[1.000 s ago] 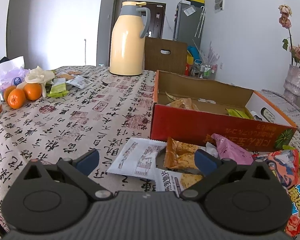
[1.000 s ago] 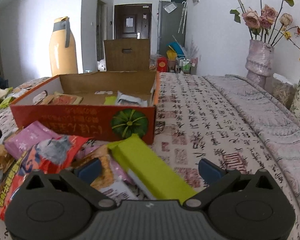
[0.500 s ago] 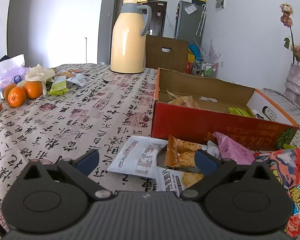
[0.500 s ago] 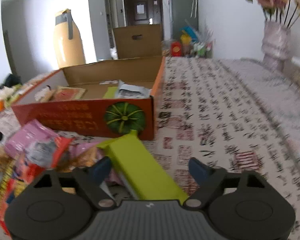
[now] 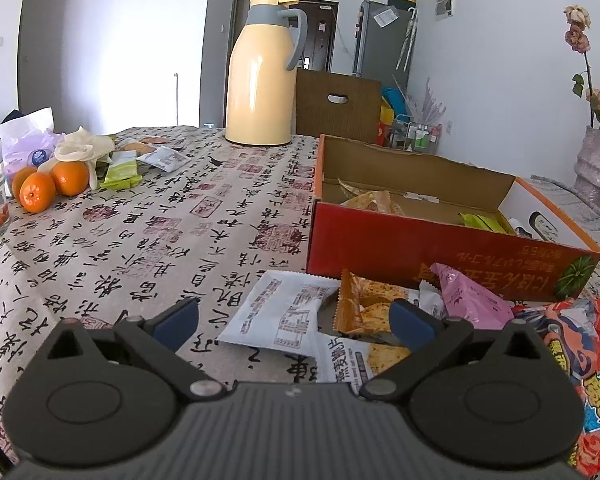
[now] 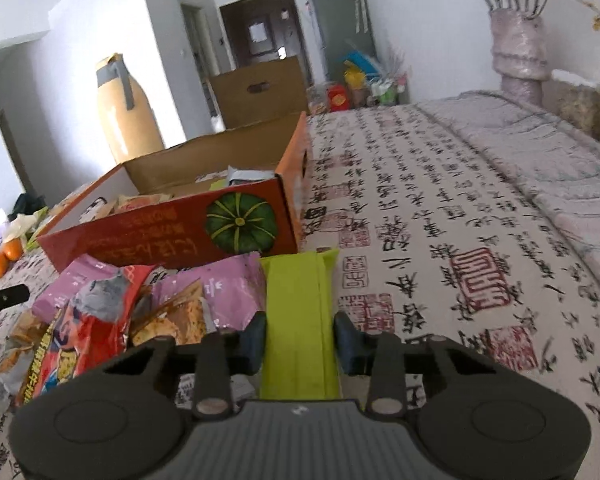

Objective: Organize snacks
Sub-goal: 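Close the right tool on the lime-green bar, then grasp a white cracker packet with the left tool while the right tool lifts the green bar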

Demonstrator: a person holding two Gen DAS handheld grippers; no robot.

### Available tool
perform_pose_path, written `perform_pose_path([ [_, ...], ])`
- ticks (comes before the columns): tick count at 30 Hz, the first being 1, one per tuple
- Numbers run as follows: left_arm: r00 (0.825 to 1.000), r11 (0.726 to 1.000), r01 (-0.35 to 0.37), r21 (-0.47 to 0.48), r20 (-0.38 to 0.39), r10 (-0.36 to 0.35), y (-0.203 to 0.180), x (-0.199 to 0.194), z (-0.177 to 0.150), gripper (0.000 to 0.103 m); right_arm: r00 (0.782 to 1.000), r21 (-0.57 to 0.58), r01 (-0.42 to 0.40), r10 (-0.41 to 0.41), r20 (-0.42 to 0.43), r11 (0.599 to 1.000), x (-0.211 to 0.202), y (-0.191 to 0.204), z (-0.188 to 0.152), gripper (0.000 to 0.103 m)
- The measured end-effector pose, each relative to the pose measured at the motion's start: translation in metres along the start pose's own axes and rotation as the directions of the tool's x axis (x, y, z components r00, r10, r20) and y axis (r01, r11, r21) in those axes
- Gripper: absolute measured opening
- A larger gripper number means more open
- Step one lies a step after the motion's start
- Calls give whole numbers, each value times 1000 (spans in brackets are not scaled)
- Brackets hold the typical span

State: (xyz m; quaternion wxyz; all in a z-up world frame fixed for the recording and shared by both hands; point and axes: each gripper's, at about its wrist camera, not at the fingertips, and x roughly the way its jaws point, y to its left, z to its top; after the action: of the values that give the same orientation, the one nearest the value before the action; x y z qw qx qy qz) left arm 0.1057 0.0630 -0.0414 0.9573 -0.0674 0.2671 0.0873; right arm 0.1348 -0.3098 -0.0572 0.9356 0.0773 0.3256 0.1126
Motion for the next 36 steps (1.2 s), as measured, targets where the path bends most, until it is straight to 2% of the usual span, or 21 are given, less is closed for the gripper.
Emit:
perform_pose_path([
  [4,999,1000,5,20,-34,-4,-3,-1,3,103,998,17,16,-17,68,1000,-15,4,-3,34],
  [8,999,999,26,34,-36,-25,-9,-14,6,103,993,22,-3,1,118,1000,-31,12,-8,34],
  [15,992,995,88,44,-94,-84,-27,-35,-2,103,988,32,-28,23,155,999,-45,24,-14,34],
  [23,981,993,113,46,-162,-104,-36,-46,-22,102,984,32,-59,53,168,998,-62,33,-30,34],
  [28,975,991,125,53,-190,-113,-40,-48,-32,94,982,31,-77,70,178,997,-72,37,-35,34],
  [32,968,990,134,38,-221,-122,-40,-45,-37,77,981,30,-85,79,178,996,-76,39,-39,34],
  [34,968,991,131,39,-219,-120,-41,-45,-39,71,981,29,-88,81,178,996,-78,41,-41,34],
  [35,968,990,136,38,-217,-125,-40,-47,-39,62,981,27,-88,82,178,996,-79,41,-41,34],
  [36,968,989,143,39,-215,-132,-40,-47,-39,45,981,26,-89,83,178,996,-79,42,-42,34],
])
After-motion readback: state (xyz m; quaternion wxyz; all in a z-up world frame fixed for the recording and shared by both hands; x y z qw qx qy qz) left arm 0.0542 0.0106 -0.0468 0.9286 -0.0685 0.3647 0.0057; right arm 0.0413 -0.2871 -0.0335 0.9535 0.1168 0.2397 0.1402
